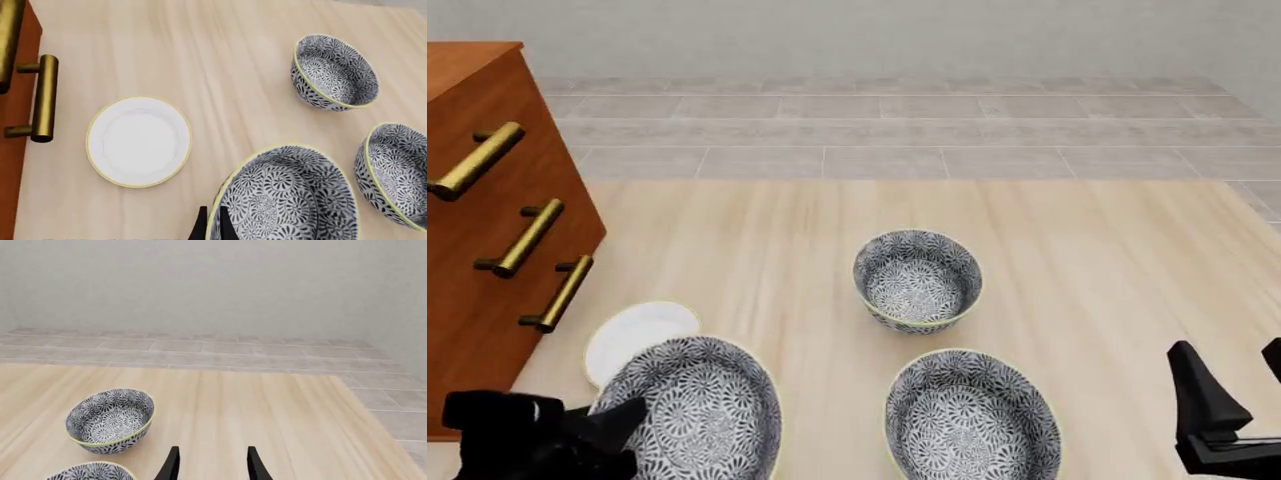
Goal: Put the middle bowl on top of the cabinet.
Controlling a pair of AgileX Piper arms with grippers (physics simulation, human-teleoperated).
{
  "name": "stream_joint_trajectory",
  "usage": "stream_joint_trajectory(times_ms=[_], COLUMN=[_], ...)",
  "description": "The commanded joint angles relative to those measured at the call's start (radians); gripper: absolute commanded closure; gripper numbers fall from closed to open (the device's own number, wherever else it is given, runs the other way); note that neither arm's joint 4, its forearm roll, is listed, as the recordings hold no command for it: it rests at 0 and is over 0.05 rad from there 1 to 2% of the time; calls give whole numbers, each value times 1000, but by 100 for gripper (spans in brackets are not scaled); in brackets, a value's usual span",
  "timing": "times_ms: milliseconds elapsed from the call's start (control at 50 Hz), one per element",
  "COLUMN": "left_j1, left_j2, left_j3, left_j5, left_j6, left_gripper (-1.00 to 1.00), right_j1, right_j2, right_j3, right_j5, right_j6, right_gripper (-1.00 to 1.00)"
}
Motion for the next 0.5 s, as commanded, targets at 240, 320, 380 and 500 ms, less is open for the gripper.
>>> stream_joint_trajectory(times_ms=[240,320,380,500], left_j1=[14,19,24,26], left_j2=[-309,-321,-329,-370], left_j3=[-87,-96,-102,-137], left_j5=[296,311,322,378], left_j6=[-7,-6,-3,1], left_gripper=[100,100,100,100], right_j1=[-4,-4,-4,-5], right_j2=[-16,-21,-22,-5], right_j3=[0,0,0,0], right_j5=[14,18,19,0], right_j6=[6,6,6,5], right_gripper=[-100,-100,-100,-100])
